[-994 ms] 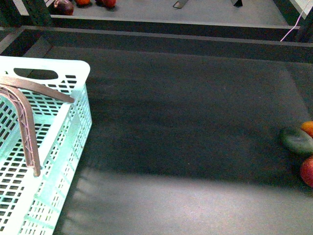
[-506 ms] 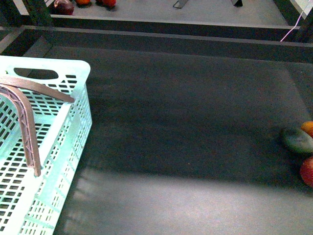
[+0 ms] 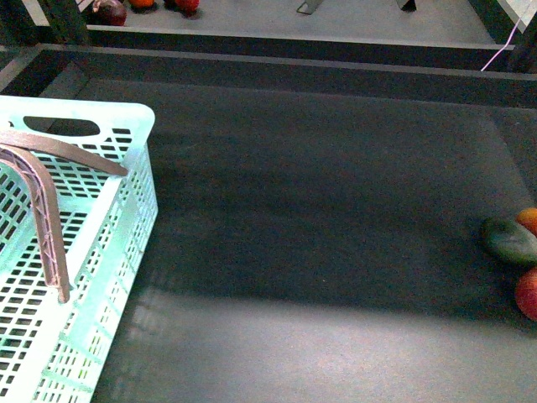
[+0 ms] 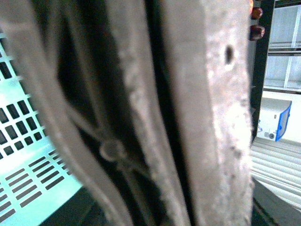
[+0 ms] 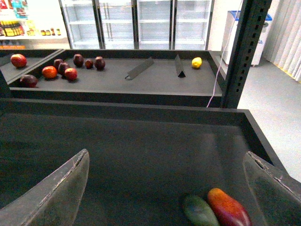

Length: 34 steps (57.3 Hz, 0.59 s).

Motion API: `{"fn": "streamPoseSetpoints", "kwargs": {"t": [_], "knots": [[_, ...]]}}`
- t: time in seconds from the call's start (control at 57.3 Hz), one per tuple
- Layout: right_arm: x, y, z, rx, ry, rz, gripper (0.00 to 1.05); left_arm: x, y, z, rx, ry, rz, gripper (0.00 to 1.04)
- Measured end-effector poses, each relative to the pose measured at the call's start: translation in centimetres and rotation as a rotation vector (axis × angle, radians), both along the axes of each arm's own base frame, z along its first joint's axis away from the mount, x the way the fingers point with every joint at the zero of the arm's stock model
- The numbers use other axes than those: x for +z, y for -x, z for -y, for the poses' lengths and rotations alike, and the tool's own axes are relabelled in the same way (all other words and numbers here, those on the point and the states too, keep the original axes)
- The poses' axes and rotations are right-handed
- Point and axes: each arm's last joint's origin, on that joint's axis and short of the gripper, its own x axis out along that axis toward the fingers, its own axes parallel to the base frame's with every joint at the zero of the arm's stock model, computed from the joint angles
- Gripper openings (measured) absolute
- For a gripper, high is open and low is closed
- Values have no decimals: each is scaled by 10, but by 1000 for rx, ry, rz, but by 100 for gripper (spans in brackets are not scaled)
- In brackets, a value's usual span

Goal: Pick apple with right arm and hold basket with left

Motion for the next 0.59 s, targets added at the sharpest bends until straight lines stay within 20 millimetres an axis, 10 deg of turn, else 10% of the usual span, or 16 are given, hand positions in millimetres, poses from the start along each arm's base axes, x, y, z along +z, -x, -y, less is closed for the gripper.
{"fn": "streamPoseSetpoints", "kwargs": {"t": [0.227,0.593], "knots": [[0,0,0,0,0,0,96,3,-2,2,4,16,-7,18],[0,0,0,0,0,0,96,25,6,20,-49,3,-43,16]]}}
